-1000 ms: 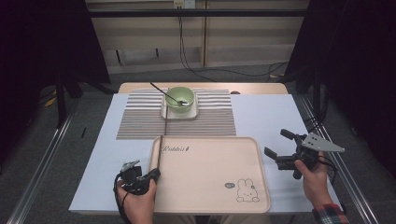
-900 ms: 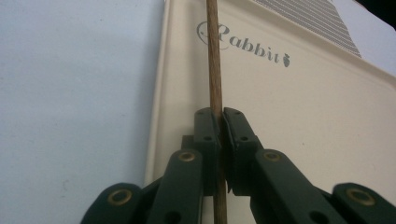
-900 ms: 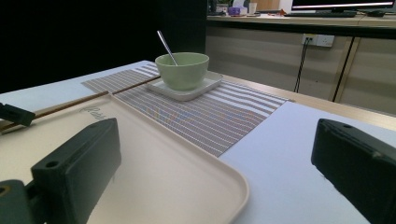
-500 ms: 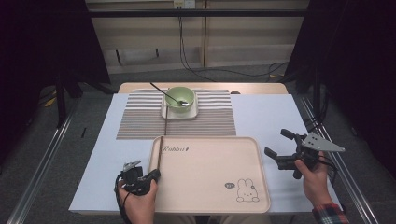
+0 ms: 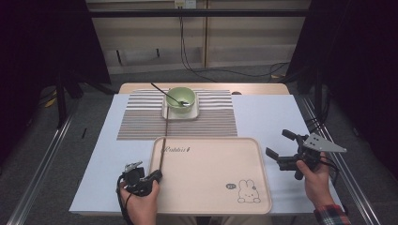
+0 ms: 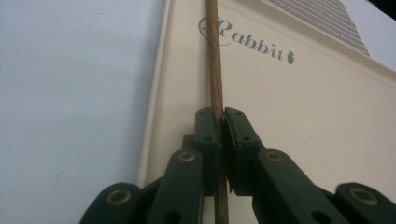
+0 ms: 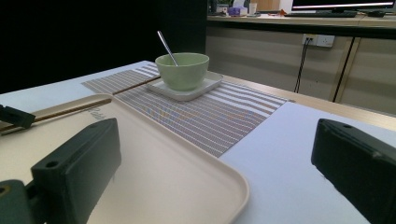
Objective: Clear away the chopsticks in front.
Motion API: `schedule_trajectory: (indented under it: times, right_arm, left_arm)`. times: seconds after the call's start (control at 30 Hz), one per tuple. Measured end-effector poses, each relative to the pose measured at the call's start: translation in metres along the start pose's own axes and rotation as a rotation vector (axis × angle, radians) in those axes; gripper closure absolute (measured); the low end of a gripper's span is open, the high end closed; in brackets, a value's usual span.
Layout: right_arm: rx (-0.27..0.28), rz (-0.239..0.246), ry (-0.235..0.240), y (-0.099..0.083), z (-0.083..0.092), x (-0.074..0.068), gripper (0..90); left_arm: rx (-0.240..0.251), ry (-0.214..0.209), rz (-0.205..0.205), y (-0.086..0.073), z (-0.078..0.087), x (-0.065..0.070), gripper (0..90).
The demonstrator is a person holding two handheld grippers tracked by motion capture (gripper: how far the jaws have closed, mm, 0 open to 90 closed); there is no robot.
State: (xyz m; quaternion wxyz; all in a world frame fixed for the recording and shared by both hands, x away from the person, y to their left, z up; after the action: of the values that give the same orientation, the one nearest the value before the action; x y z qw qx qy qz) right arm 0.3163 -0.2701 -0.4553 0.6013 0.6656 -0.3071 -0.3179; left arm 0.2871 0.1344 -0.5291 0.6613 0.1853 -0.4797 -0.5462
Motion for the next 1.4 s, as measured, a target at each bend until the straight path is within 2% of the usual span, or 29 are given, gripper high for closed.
schedule_trajectory:
  times: [0.07,0.3,0.43,0.47,0.6,0.7,0.77,0.83,0.97,1.23,1.3,1.37,1.4]
  right_arm:
    - [0.0,0.004,0.001,0.0,0.0,0.0,1.0]
    - [-0.003,0.002,0.0,0.0,0.0,0.0,1.0]
    - [-0.003,0.001,0.0,0.0,0.0,0.0,1.0]
    - [0.0,0.0,0.003,0.0,0.0,0.0,1.0]
    - [-0.002,0.001,0.0,0.0,0.0,0.0,1.0]
    - [-0.001,0.002,0.002,0.0,0.0,0.0,1.0]
    - [0.0,0.004,0.003,0.0,0.0,0.0,1.0]
    - [-0.003,0.001,0.001,0.0,0.0,0.0,1.0]
    - [0.002,-0.001,0.001,0.0,0.0,0.0,1.0]
    - [-0.001,0.003,0.004,0.0,0.0,0.001,1.0]
    - [0.001,-0.001,0.003,0.0,0.0,0.001,1.0]
    - [0.001,0.0,0.003,0.0,0.0,0.0,1.0]
    - [-0.002,0.0,0.004,0.0,0.0,0.0,1.0]
  left_arm:
    - [0.003,-0.003,0.009,0.0,0.0,0.001,84.0]
    - [0.003,0.001,0.001,0.0,0.0,0.001,82.4]
    - [0.006,0.003,0.019,-0.001,0.0,0.001,81.8]
    - [0.006,-0.01,0.007,0.0,0.0,0.001,81.8]
    - [-0.002,-0.02,0.016,-0.001,0.001,0.003,81.1]
    - [-0.002,-0.013,0.011,-0.001,0.001,0.003,80.8]
    - [-0.006,-0.026,0.019,-0.001,0.002,0.005,79.9]
    - [0.0,-0.015,0.024,0.0,0.002,0.005,79.0]
    - [-0.006,-0.041,0.029,0.002,0.003,0.006,78.5]
    - [0.021,-0.042,0.013,0.012,0.001,0.007,75.0]
    - [0.037,-0.047,-0.018,0.018,-0.002,0.006,72.1]
    - [0.047,-0.064,-0.011,0.024,-0.005,0.007,68.9]
    - [0.06,-0.072,-0.037,0.029,-0.008,0.007,66.1]
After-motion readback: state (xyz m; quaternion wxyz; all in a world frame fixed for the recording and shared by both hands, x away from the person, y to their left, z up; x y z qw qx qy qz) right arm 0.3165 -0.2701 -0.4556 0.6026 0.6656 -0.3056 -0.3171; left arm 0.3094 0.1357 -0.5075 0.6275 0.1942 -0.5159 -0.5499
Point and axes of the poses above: each handheld gripper's, and its own axes: z roughly backward along the jaws, y roughly out of its top, x roughly to its right, the point moved 8 cm from there along -z, roughly forward along the jaws, and after that the axes turned 15 degrees about x, right-handed, at the moved point
